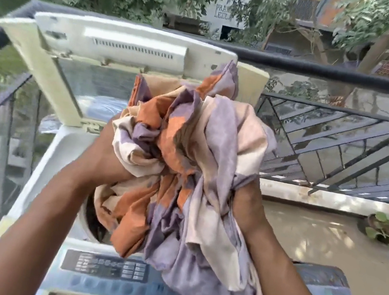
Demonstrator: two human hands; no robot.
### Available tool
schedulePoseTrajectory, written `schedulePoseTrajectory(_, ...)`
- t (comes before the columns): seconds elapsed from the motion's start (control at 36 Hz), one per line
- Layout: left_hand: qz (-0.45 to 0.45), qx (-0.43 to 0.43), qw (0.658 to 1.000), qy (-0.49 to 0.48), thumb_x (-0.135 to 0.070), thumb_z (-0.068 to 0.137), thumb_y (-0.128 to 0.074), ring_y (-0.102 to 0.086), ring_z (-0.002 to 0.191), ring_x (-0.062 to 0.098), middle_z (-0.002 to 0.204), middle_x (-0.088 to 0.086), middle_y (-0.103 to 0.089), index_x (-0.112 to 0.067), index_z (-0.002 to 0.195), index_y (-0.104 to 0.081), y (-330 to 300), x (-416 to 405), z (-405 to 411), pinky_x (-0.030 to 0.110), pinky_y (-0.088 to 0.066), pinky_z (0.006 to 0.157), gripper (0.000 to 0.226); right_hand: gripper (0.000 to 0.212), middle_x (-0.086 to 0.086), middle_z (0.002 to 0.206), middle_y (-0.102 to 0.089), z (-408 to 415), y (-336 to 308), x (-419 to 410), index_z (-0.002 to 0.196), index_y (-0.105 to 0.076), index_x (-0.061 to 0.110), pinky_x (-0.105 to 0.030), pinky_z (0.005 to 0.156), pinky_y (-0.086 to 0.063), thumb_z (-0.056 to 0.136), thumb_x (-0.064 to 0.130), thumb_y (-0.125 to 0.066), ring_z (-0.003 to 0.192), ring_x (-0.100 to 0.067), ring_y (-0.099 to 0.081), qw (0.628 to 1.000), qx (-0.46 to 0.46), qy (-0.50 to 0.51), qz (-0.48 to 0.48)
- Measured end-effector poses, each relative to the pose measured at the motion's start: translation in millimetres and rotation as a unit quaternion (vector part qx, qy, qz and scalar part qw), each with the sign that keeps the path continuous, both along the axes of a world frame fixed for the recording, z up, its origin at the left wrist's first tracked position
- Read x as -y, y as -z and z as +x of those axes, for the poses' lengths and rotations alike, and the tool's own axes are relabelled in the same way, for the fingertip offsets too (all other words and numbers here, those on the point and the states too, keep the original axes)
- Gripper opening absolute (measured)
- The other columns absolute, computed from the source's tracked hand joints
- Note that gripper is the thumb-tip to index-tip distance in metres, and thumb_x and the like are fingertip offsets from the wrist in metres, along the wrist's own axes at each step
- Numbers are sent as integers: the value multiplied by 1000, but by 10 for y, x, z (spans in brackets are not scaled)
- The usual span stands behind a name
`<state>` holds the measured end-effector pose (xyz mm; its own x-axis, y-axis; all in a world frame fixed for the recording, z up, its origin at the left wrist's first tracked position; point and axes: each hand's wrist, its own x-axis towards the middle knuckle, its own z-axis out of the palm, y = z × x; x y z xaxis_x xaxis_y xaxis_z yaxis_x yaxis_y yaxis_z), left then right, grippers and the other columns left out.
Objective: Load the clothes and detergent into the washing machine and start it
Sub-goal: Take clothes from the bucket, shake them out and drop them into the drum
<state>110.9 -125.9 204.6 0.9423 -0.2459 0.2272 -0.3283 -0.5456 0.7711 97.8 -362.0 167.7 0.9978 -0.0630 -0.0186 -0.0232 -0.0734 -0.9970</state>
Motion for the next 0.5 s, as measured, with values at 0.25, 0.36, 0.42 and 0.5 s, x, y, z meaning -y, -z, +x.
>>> schedulePoseTrajectory(0.25, -44, 28, 998, -30, -76, 80, -72, -61, 116, -14, 127, -28, -69, 9, 120, -62, 419, -1096, -80, 15, -48, 105, 94, 43, 10, 87, -77, 80, -125, -895, 92, -83, 29, -15, 72, -54, 92, 58, -51, 76, 1, -70, 982, -47, -82, 162)
schedulePoseTrajectory(0.36, -79, 18, 995, -62, -61, 76, -68, -52, 122, -23, 133, -48, -54, -39, 133, -49, 525, -1250, -166, 7, -41, 103, 63, 28, 21, 116, -55, 74, -104, -1141, 121, -47, 34, 7, 78, -40, 96, 48, -46, 91, 19, -61, 996, -22, -83, 22)
schedulePoseTrajectory(0.42, -129, -31, 985, -106, -83, 74, -63, -57, 129, -10, 141, -36, -58, -56, 134, -49, 620, -1284, -168, 21, -45, 111, 67, 24, 18, 114, -62, 114, -42, -1203, 113, -54, 36, -1, 83, -45, 99, 25, -69, 111, 0, -63, 996, 1, -87, -22)
schedulePoseTrajectory(0.5, -205, -44, 973, -97, -98, 64, -64, -59, 121, -17, 129, -40, -65, -47, 146, -49, 742, -1235, -124, 22, -43, 115, 97, 57, 10, 137, -66, 183, 234, -1236, 138, -59, 26, -26, 110, -46, 85, 36, -78, 134, -5, -57, 992, 35, -104, -69)
